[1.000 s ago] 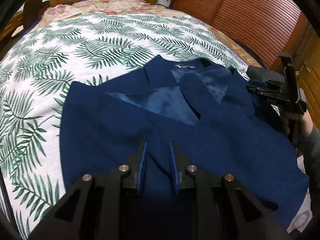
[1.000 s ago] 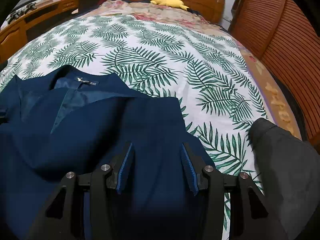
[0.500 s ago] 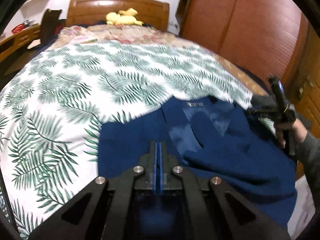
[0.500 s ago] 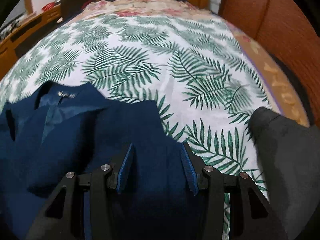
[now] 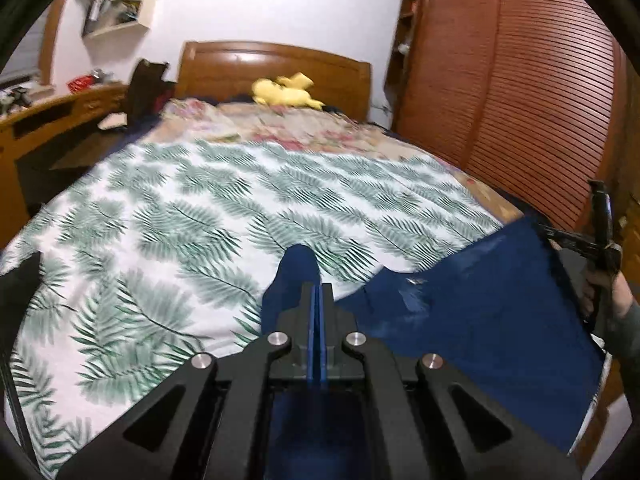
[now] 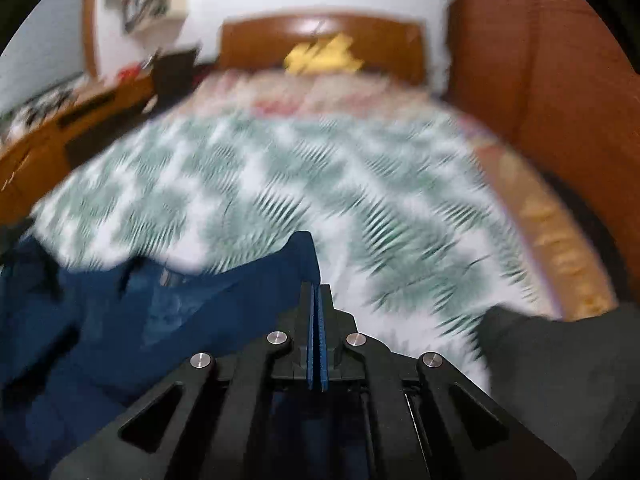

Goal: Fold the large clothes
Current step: 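Grasp the jacket with both tools and fold it in half, then open both tools and smooth the folded jacket flat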

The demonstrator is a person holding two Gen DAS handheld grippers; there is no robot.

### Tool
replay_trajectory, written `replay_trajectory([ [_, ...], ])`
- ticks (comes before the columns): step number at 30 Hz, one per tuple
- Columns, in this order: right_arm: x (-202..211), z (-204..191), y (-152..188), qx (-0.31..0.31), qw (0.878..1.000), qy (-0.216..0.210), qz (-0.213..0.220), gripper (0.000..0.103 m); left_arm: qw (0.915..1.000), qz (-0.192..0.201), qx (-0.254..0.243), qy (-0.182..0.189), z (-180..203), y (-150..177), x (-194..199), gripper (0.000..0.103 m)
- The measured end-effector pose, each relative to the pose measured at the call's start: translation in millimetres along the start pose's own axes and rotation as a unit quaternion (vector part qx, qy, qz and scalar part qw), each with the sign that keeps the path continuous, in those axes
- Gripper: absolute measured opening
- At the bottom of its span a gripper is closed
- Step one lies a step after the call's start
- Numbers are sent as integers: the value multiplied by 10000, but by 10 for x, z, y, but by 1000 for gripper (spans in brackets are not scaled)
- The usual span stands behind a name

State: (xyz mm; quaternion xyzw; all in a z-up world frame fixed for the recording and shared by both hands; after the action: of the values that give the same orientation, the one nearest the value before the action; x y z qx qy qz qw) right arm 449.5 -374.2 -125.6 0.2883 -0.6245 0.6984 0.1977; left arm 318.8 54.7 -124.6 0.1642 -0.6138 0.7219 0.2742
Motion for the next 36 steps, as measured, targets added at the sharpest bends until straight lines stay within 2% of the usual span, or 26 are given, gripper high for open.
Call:
replay_trajectory([
  [2,-31,215,4,-311,9986,413,-77,0,10000,-48,62,-8,-75,-4,-37,0],
  [5,-238,329,120,-223,9951,845,-453,0,9997,-199,74,-72,-131,33,-133,0],
  [8,-396,320,216,-260,9922,959,-750,0,9990,-436,18,-114,-126,87,-213,0],
  [11,-402,237,252,-53,9923,943,-802,0,9982,-590,19,-105,-133,120,-213,1],
  [12,-395,211,268,-17,9923,882,-867,4,9982,-595,5,-101,-111,126,-192,2],
  [13,-380,205,284,20,9911,943,-941,13,9982,-593,-18,-97,-112,128,-156,3],
  [14,-338,170,288,83,9905,954,-986,29,9982,-590,-26,-98,-111,132,-126,3],
  [16,-227,103,299,188,9927,791,-890,46,9983,-577,-40,-57,-93,144,-38,5],
  [17,-157,72,306,248,9935,738,-829,47,9983,-571,-57,-32,-79,143,-10,6],
  [25,402,-669,651,795,9938,-244,-739,48,9974,-450,-477,289,260,194,335,10],
  [29,656,-1265,882,1017,9867,-1008,-773,48,9960,-400,-712,362,447,238,489,11],
  [36,873,-2045,1133,1204,9703,-1901,-883,48,9951,-385,-839,368,565,429,769,11],
])
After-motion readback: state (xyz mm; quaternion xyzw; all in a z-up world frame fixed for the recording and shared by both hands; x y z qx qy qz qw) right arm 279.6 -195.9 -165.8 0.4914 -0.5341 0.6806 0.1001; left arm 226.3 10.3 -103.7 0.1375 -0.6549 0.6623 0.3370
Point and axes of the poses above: each gripper's, at about its wrist camera, not at the fingertips, and x roughly against the way its jaws point, z to its right, y to its underside, the point moved 5 cm from there along -x, roughly the way its jaws point, and after that the axes turned 4 degrees about -z, right-handed, at the moved point
